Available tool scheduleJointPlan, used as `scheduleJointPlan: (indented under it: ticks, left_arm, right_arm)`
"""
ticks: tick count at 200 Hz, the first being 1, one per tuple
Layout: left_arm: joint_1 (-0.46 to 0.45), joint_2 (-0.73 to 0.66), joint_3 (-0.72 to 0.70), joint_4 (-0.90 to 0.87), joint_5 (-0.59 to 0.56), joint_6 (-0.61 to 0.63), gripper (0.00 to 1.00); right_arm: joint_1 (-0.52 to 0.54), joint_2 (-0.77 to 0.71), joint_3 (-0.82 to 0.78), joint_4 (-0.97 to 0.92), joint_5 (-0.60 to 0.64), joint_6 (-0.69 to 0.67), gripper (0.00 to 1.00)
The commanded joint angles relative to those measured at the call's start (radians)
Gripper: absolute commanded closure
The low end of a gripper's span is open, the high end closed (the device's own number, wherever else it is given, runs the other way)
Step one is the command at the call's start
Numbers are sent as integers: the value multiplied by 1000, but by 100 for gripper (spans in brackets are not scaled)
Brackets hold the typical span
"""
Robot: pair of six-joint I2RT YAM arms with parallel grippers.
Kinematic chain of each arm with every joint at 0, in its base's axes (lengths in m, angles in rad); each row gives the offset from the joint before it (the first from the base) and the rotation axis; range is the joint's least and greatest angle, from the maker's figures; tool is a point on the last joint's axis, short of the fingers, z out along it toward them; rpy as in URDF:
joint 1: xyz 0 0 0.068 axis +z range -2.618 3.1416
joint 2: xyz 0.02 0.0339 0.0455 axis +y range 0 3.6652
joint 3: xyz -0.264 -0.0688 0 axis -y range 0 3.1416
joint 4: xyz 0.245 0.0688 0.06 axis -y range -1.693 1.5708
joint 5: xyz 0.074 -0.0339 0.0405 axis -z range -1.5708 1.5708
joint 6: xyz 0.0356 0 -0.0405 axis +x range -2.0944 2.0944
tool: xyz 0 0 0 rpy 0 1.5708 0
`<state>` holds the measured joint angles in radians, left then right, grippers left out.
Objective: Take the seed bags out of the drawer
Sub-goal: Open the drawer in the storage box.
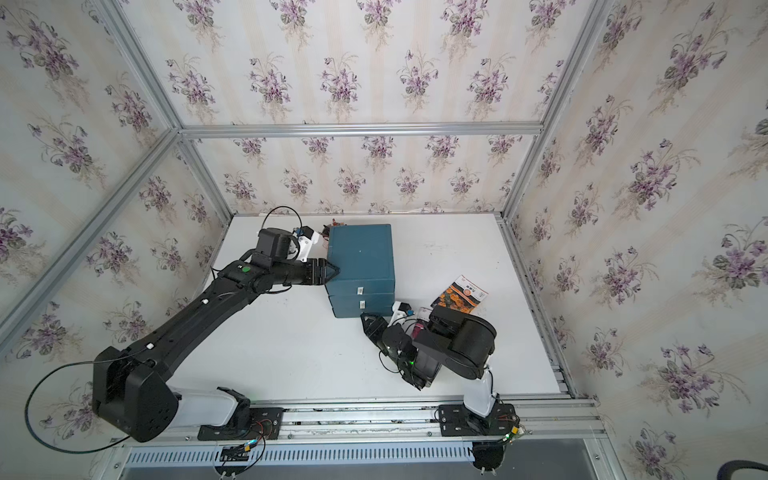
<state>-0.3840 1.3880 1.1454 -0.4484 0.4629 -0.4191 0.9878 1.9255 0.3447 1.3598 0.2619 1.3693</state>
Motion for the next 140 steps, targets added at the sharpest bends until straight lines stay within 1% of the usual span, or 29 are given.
scheduleJointPlan:
  ticks: [1,8,29,44,52,87,111,140]
  left_arm:
    - [3,13,-18,-214,-124,42,31]
    - [3,12,-19,-214,-125,41,31]
    - [2,13,-22,-212,-125,42,31]
    - [3,16,-21,-213,-125,41,31]
    - [2,16,-21,-213,-126,41,31]
    - [3,20,-20,-208,-138,37,31]
    - [4,20,-23,-204,-149,28,31]
    - [4,20,-18,-188,-162,8,32]
  right_arm:
    - [-5,19,11,29,-19,5,65]
    - [-7,21,16,33,-22,-4,67]
    - [-13,7,27,8,-24,-14,81]
    - [-12,-11,23,-2,-25,-27,92]
    - [-12,-22,16,-9,-25,-29,100]
    - [1,-93,-56,-36,-26,-21,100]
    - [43,-187,-94,-190,-24,-21,100]
    - [129,-329,-107,-447,7,-16,100]
